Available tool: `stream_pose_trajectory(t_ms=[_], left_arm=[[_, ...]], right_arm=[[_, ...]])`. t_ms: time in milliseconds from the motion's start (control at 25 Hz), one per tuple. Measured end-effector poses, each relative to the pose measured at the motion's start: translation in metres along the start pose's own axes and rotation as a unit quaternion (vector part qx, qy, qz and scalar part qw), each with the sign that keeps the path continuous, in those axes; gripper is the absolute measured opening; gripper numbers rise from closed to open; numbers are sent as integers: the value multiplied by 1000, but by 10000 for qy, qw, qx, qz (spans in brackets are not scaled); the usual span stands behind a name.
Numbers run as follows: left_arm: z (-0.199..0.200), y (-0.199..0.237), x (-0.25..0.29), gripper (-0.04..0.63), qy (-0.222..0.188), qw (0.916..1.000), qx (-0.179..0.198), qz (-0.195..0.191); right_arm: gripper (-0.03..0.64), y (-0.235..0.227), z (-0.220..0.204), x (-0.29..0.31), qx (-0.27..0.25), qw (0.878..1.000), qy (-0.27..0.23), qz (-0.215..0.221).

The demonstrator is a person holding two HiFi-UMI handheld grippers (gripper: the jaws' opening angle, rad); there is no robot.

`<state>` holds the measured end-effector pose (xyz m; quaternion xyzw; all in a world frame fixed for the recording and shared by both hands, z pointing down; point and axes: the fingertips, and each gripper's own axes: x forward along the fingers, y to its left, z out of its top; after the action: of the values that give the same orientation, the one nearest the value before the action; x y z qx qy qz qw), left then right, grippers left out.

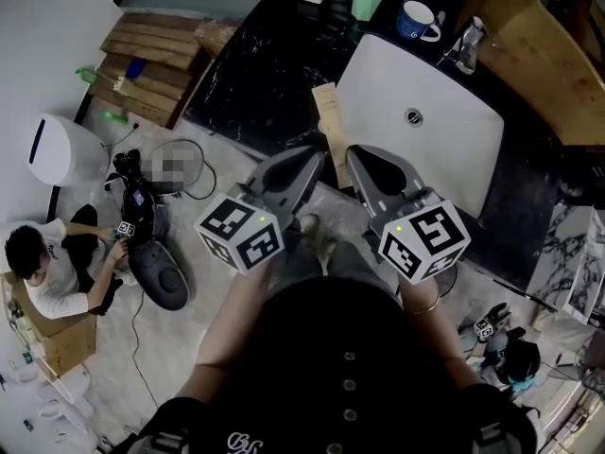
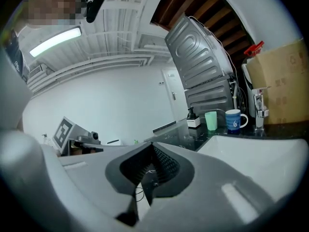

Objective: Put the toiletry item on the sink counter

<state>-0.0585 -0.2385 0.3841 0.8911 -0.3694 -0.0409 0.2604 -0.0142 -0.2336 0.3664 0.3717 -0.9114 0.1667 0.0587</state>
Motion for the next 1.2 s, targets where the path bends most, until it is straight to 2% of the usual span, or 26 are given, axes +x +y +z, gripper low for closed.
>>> stream_pose_trajectory(t_ms=[480,720,1200], left_arm=[[19,-7,3,20,-147,9995,151,-238],[20,-11,5,20,-146,9992,169,-336],[22,-12,7,20,-140,9993,196,-303]], right_arm=[[5,-1,13,1,-124,9995,-144,-238],[4,-13,17,-7,142,9988,-305,-350],[4,-11,7,-5,55,9992,-65,-385]])
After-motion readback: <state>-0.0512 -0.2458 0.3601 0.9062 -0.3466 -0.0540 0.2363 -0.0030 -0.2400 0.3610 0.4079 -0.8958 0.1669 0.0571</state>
